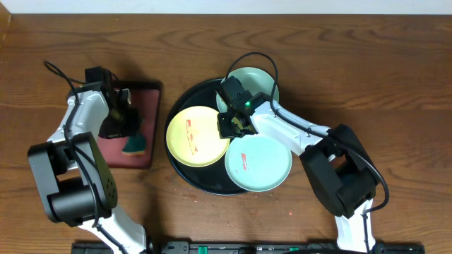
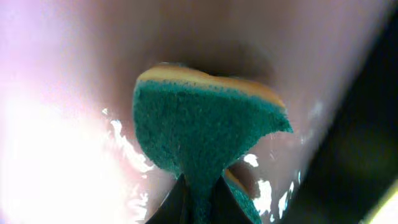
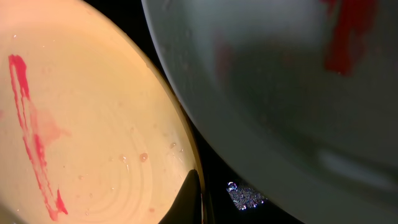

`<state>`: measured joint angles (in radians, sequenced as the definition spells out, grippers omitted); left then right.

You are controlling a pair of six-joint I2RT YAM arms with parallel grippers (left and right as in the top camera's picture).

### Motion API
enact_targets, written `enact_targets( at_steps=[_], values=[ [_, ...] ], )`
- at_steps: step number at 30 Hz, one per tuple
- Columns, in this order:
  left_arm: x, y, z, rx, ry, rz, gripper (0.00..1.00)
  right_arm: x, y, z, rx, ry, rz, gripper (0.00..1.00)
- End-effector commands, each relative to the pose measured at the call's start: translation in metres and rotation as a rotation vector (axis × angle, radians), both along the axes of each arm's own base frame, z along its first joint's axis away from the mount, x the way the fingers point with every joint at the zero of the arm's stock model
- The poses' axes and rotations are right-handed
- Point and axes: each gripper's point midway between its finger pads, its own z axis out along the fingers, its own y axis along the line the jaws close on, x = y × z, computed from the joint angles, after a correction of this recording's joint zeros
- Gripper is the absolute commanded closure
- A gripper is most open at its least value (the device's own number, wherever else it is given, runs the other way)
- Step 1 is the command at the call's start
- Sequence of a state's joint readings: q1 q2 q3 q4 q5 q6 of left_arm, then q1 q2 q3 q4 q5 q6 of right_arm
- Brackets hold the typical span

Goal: Clean dirty plates on tray and stack at the side
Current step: 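Wipe the yellow plate with the sponge held in the left gripper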

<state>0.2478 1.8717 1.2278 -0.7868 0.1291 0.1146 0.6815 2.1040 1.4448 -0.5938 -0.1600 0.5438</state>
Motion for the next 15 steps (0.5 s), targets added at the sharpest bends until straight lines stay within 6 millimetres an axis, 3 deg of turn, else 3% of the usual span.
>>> enact_targets(
  at_steps=[1,3,7,10,15],
  values=[
    [0.018,0.002,0.050,0.007,-0.115,0.060,0.93,0.005,-0.002,-0.005,-0.002,0.003,0.003,0.99],
    [0.021,-0.004,0.077,0.011,-0.182,0.060,0.93,0.007,-0.004,-0.005,-0.001,0.004,-0.004,0.99],
    [0.017,-0.030,0.097,-0.018,-0.215,0.015,0.92,0.006,-0.005,-0.005,0.000,0.010,-0.005,0.99],
    [0.016,-0.062,0.096,-0.081,-0.200,-0.009,0.93,0.006,-0.004,-0.005,0.002,0.011,-0.004,0.99],
    [0.004,-0.115,0.068,-0.132,-0.112,0.040,0.93,0.006,-0.005,-0.005,0.001,0.013,-0.005,0.99]
  ],
)
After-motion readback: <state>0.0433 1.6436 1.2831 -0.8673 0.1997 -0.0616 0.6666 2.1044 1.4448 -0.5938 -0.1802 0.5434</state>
